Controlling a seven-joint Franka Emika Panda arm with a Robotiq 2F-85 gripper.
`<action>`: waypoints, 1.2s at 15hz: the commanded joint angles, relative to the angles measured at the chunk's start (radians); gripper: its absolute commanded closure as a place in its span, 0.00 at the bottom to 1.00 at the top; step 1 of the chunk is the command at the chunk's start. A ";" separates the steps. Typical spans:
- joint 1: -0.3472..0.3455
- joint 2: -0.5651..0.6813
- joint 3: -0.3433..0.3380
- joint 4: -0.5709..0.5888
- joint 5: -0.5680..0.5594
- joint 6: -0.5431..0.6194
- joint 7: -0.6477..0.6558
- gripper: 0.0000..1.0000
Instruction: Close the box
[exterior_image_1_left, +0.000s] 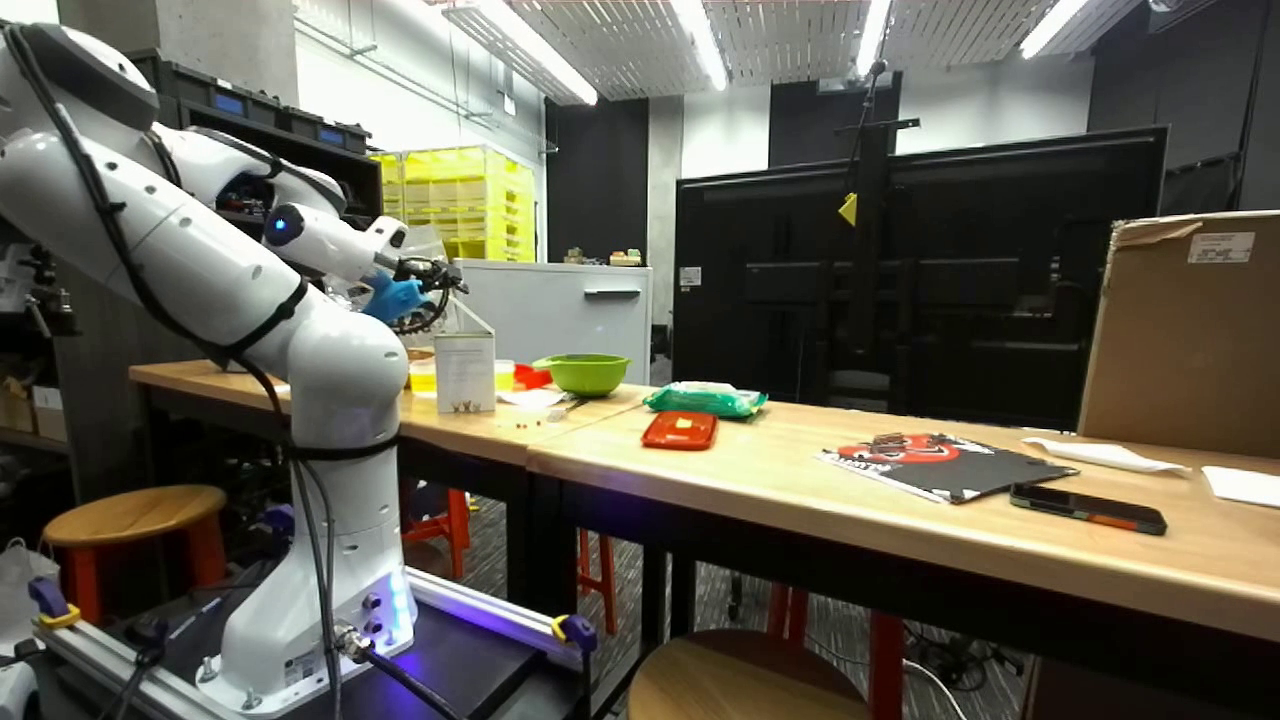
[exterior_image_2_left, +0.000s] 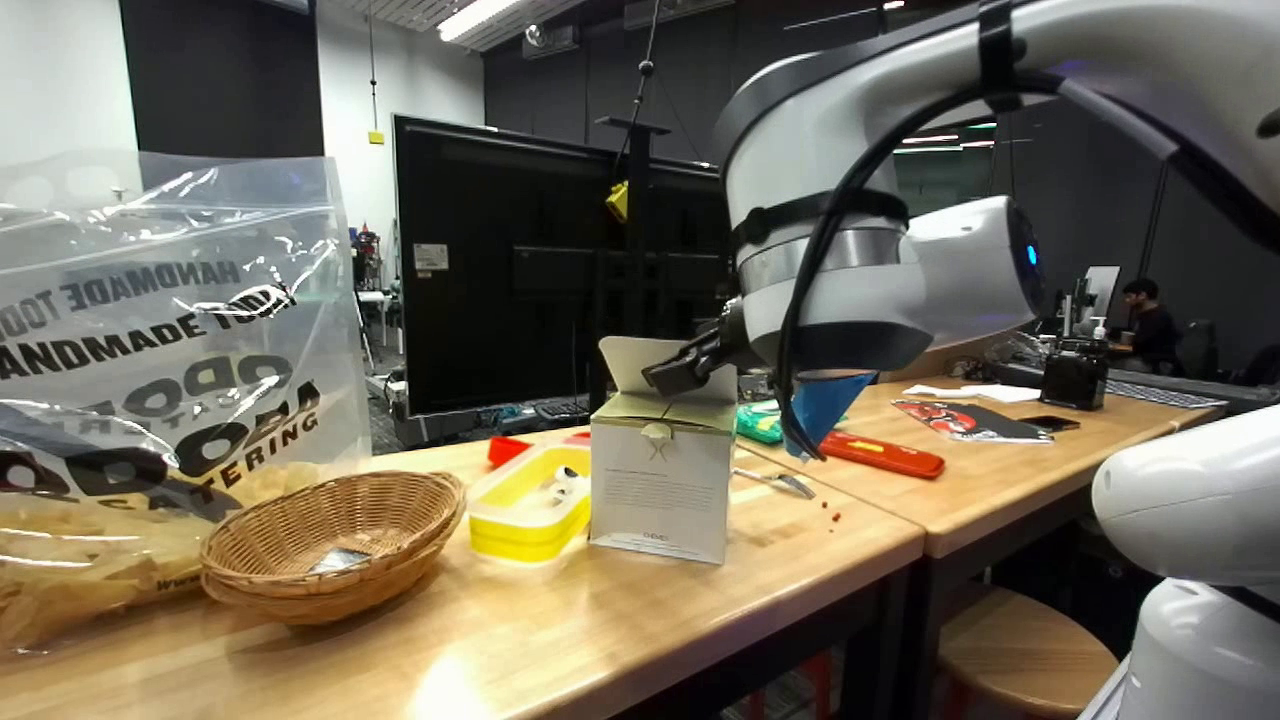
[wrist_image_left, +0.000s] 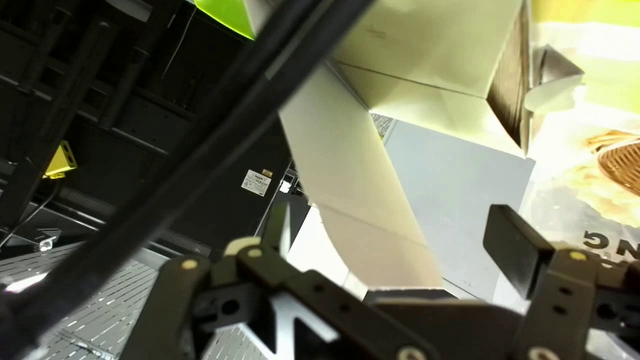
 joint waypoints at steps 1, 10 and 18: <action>0.091 0.023 -0.020 -0.032 0.014 0.001 0.008 0.00; 0.211 0.184 -0.102 -0.086 0.010 0.003 0.009 0.00; 0.246 0.272 -0.131 -0.096 0.010 0.004 0.016 0.00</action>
